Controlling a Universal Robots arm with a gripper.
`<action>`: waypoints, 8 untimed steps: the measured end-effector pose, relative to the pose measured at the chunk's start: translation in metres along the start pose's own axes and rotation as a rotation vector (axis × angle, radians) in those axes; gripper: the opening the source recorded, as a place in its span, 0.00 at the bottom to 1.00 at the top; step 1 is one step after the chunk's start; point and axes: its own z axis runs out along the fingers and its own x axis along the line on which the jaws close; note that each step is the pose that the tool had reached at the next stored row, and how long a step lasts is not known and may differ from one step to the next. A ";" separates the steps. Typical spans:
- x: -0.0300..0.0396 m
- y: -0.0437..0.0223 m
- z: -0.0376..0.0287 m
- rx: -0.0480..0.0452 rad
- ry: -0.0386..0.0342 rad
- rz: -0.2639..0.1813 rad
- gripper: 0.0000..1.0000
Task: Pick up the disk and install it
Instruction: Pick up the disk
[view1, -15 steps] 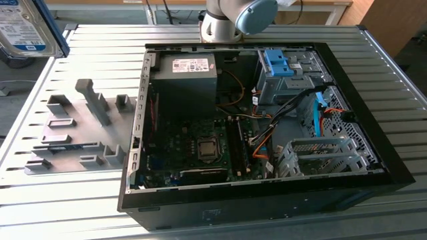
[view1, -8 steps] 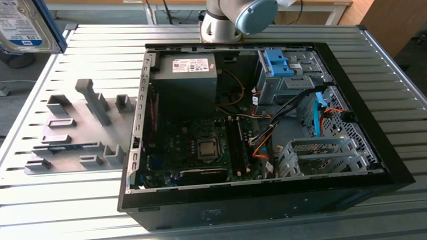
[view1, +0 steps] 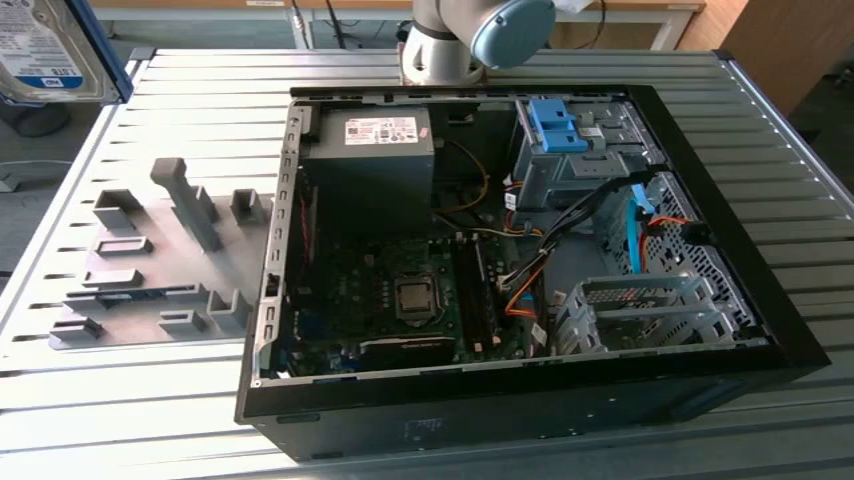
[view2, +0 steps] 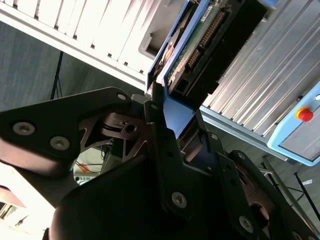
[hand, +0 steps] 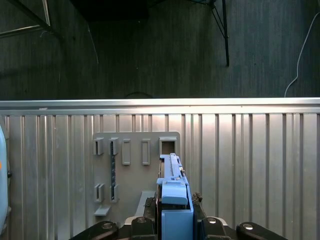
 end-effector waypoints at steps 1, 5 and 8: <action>0.0000 0.0000 0.0000 0.0000 0.0000 0.000 0.36; 0.0000 0.0000 -0.0001 -0.0001 0.0000 0.000 0.36; 0.0000 0.0000 -0.0001 -0.0001 0.0001 0.000 0.36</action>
